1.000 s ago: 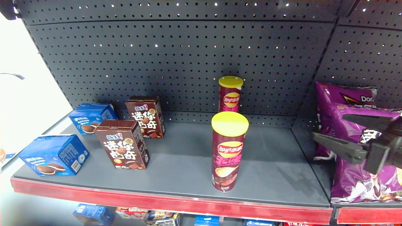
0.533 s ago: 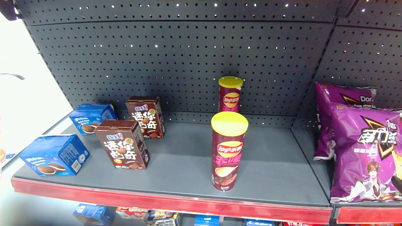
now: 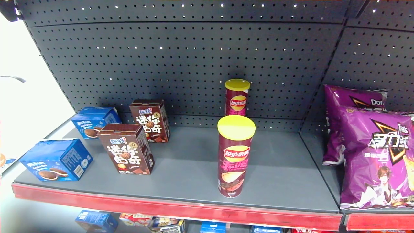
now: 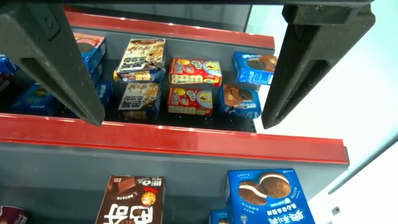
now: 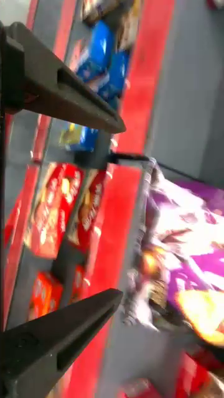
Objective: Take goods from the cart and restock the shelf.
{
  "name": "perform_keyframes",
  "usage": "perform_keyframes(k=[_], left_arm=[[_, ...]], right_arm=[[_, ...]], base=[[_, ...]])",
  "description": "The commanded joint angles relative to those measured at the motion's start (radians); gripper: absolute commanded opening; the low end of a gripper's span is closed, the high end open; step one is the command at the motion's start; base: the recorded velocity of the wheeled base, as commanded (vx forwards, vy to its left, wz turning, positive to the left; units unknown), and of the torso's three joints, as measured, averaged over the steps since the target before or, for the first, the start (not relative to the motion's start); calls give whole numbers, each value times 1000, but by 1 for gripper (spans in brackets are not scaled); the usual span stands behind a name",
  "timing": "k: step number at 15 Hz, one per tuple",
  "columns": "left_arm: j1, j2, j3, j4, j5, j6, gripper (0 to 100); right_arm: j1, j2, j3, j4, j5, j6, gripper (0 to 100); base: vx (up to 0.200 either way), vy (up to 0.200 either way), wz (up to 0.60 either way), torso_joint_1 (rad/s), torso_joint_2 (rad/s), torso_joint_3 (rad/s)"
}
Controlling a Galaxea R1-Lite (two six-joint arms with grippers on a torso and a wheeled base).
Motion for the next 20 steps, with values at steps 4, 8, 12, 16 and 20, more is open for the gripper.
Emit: perform_keyframes(k=[4,8,12,16,20], left_arm=[[0,0,0,0,0,0,100],[0,0,0,0,2,-2,100],[0,0,0,0,2,0,100],[0,0,0,0,-4,4,100],[0,0,0,0,-4,3,100]], right_arm=[[-28,-138,8,55,-62,146,100],[-28,-139,8,55,-59,124,100],[-26,-139,8,55,-65,109,100],[-26,-139,8,54,-71,108,100],[-26,-139,8,55,-71,109,100]], base=[[0,0,0,0,0,0],[0,0,0,0,0,0],[0,0,0,0,0,0],[0,0,0,0,0,0],[0,50,0,1,1,1]])
